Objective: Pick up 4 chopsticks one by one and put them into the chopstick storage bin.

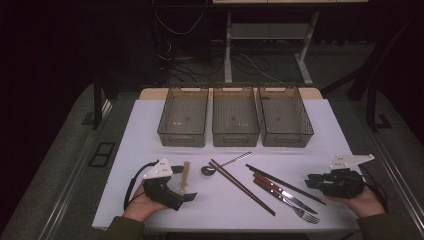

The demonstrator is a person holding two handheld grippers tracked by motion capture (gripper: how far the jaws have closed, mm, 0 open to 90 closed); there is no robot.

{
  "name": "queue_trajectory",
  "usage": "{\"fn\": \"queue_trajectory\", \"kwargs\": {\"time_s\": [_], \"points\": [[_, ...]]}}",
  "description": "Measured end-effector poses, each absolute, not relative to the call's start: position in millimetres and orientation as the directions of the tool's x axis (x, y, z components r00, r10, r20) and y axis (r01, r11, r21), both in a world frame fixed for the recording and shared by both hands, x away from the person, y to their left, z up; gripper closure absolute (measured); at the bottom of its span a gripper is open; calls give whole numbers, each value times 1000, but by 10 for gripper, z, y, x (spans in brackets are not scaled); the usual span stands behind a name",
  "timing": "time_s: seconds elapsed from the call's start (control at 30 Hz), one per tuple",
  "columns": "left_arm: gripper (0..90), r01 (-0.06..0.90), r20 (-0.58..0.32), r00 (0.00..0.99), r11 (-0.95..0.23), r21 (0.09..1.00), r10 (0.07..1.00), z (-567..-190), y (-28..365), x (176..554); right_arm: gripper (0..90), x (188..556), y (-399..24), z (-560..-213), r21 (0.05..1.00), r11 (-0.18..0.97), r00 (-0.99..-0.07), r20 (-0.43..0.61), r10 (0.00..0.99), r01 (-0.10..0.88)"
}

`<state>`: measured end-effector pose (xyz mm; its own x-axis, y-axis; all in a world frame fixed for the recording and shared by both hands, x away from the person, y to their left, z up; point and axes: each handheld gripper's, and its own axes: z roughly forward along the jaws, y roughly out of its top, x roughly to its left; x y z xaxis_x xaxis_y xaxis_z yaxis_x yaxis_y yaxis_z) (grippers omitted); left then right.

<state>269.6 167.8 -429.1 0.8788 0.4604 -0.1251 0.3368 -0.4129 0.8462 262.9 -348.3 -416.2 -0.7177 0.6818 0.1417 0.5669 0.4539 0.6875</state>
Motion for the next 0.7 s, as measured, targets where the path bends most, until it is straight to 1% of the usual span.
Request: {"fn": "queue_trajectory", "kwargs": {"time_s": [0.1, 0.17, 0.3, 0.47, 0.63, 0.7], "points": [[0, 333, -121, 880, -416, 846, 459, -4308, 1699, 2728, 627, 2721, -3387, -4152, 691, 458, -734, 156, 661, 559], [0, 337, -122, 878, -417, 844, 463, -4322, 1714, 2747, 573, 2813, -3295, -4164, 686, 467, -745, 166, 646, 558], [0, 341, -127, 877, -414, 844, 464, -4335, 1733, 2774, 582, 2948, -3141, -4200, 659, 503, -763, 171, 623, 559], [0, 333, -118, 882, -425, 842, 457, -4331, 1703, 2748, 638, 3035, -2991, -4220, 648, 537, -787, 162, 596, 540], [0, 332, -115, 883, -430, 840, 456, -4330, 1692, 2742, 743, 3022, -2955, -4272, 635, 563, -800, 152, 580, 529], [0, 332, -115, 882, -428, 841, 457, -4330, 1689, 2739, 758, 3018, -2957, -4291, 635, 564, -801, 152, 579, 528]]}}
